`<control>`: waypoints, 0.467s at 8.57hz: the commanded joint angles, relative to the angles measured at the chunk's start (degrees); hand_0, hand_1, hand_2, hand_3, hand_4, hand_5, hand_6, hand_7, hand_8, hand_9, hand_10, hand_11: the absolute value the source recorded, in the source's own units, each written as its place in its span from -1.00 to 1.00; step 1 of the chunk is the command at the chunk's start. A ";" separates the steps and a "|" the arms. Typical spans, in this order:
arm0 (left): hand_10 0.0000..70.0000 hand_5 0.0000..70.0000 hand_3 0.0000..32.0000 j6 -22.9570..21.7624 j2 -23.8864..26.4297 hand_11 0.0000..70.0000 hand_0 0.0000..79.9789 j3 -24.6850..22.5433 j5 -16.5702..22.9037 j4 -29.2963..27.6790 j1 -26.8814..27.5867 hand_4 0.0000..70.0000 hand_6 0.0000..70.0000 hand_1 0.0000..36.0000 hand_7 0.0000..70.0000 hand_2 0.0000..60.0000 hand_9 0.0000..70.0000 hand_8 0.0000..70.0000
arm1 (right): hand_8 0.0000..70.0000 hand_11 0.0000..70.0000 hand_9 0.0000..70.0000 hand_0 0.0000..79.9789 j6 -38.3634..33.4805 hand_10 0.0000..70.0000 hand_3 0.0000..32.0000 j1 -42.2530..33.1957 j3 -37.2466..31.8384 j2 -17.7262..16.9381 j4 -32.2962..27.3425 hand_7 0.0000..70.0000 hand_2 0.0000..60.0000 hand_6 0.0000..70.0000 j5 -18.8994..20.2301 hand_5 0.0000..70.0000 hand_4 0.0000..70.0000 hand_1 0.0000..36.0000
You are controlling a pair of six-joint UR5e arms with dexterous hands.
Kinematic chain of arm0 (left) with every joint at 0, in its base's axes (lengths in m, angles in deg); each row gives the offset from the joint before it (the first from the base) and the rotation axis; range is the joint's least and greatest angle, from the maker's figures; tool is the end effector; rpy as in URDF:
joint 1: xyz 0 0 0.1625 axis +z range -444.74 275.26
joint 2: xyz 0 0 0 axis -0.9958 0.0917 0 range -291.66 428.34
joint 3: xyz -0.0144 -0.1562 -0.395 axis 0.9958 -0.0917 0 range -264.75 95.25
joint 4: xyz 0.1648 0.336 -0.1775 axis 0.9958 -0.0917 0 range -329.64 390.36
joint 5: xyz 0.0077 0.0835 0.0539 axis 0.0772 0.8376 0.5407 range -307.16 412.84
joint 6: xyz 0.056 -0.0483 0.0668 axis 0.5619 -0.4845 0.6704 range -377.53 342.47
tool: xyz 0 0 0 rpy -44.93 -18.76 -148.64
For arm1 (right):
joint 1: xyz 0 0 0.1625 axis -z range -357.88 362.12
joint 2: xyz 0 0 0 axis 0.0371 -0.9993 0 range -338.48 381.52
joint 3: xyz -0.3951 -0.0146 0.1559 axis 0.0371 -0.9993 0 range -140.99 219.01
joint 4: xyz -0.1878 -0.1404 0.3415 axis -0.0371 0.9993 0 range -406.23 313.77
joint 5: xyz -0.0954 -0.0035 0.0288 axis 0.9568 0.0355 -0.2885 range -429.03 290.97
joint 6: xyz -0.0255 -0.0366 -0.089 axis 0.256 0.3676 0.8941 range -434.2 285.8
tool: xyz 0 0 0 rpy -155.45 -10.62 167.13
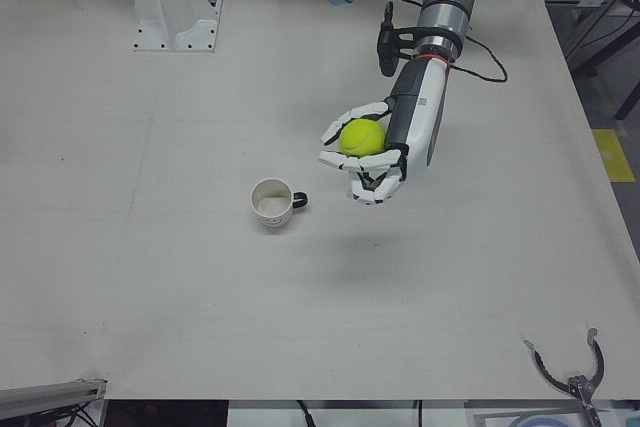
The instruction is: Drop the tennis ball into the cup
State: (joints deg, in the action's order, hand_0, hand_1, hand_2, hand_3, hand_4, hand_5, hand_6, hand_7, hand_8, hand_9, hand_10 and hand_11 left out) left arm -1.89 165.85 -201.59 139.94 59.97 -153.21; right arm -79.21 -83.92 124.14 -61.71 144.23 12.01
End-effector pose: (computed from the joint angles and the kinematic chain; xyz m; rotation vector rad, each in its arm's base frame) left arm 0.0499 -0.5035 0.4537 -0.0576 2.0578 -1.8122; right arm 0.1122 -0.5334 0.6849 -0.0248 1.9787 -2.2888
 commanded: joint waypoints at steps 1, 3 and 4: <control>-0.31 -0.51 -1.00 0.00 -0.22 0.07 0.72 -0.40 0.00 0.00 0.10 1.00 -0.35 1.00 0.93 1.00 1.00 0.46 | -1.00 -1.00 -1.00 -1.00 0.00 -1.00 -1.00 0.00 -0.04 0.00 0.00 -1.00 -1.00 -1.00 0.00 -1.00 -1.00 -1.00; -0.31 -0.51 -1.00 0.17 0.05 0.08 0.72 -0.14 0.00 0.09 -0.08 1.00 -0.35 1.00 0.94 1.00 1.00 0.46 | -1.00 -1.00 -1.00 -1.00 0.00 -1.00 -1.00 0.00 0.04 0.00 0.00 -1.00 -1.00 -1.00 0.00 -1.00 -1.00 -1.00; -0.27 -0.51 -1.00 0.17 0.13 0.13 0.67 0.03 0.00 0.18 -0.60 1.00 -0.33 1.00 0.97 1.00 1.00 0.49 | -1.00 -1.00 -1.00 -1.00 0.00 -1.00 -1.00 0.00 -0.04 0.00 0.00 -1.00 -1.00 -1.00 0.00 -1.00 -1.00 -1.00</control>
State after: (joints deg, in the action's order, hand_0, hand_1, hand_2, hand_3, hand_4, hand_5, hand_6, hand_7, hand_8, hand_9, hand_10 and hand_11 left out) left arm -1.80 165.76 -201.86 139.94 59.99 -153.18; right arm -79.21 -83.92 124.12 -61.71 144.23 12.01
